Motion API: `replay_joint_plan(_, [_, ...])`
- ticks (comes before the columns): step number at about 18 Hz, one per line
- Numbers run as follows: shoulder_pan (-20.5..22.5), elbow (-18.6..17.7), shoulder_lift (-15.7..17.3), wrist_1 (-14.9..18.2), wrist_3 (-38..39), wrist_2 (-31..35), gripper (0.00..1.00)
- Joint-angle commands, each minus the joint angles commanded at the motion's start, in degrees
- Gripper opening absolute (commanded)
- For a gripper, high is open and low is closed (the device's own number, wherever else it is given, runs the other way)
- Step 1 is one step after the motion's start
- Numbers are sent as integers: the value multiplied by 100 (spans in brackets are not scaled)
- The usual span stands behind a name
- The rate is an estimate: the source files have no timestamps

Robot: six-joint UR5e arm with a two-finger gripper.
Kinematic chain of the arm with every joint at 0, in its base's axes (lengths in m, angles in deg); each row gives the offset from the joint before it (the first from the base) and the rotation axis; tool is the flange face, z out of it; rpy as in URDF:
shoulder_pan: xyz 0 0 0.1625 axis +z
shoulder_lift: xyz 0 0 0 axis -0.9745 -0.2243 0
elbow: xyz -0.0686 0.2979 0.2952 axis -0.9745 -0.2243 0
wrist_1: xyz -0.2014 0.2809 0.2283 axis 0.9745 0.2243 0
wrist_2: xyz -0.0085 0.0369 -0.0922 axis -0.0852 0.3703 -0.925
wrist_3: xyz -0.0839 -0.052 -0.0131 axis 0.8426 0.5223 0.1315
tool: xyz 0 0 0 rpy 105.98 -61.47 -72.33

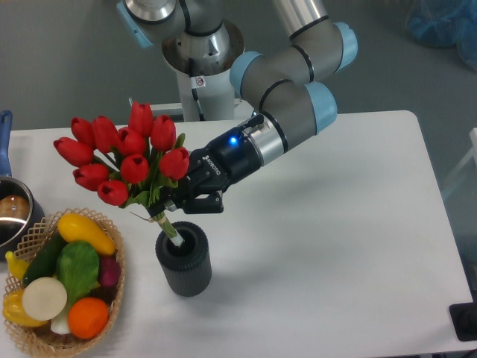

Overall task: Insert the flowers into the vase
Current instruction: 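Lower the tulip stems into the black vase opening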

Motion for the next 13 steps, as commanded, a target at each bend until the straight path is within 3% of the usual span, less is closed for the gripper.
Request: replay_joint_plan(13, [70,-141,-176,9,-18,-9,7])
